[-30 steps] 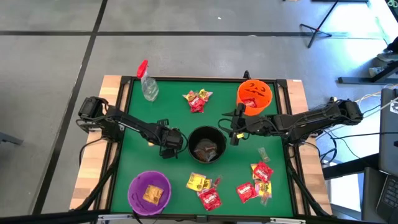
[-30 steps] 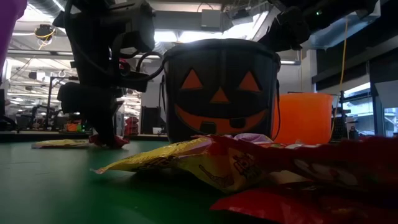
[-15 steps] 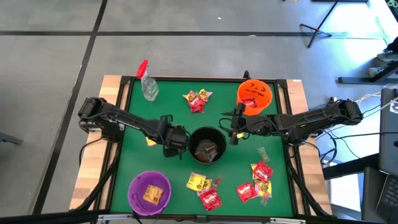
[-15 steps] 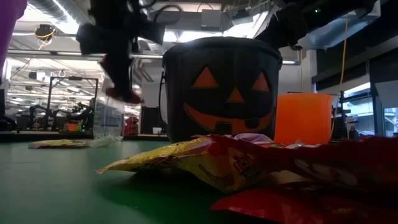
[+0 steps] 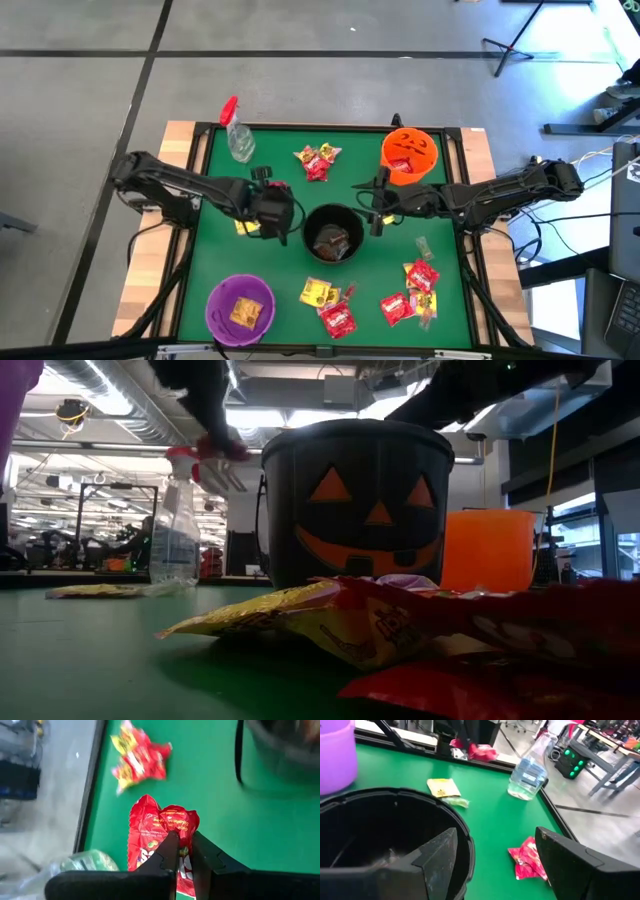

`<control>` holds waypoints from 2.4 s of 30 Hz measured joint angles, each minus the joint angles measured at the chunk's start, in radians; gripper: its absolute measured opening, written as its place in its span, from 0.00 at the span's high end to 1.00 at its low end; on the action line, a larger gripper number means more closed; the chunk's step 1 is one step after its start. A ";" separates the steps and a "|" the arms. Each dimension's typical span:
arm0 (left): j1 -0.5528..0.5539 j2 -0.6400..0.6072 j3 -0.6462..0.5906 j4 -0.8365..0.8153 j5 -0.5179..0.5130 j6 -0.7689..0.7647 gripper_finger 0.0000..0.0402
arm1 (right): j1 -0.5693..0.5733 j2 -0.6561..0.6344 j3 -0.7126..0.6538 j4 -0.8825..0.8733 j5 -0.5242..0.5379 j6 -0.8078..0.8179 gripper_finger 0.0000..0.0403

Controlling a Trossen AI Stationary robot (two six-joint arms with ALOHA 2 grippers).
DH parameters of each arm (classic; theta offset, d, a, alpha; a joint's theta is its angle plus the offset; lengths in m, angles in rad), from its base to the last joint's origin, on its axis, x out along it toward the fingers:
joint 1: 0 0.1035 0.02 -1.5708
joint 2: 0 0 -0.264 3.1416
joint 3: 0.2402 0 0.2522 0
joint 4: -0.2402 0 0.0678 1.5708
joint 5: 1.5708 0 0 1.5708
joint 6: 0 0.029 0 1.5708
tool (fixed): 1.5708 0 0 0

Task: Sort candy
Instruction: Put the red candy into the orange bucket

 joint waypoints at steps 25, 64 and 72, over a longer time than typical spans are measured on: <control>0.085 -0.186 -0.348 1.154 0.563 0.384 0.97 | 0.000 0.113 0.000 0.478 -0.347 -0.023 0.33; 0.084 -0.175 -0.349 1.168 0.517 0.333 0.81 | -0.001 0.272 0.082 0.478 -0.337 -0.103 0.88; 0.085 -0.224 -0.349 1.165 0.472 0.335 0.63 | 0.000 0.246 0.082 0.403 -0.219 -0.103 0.89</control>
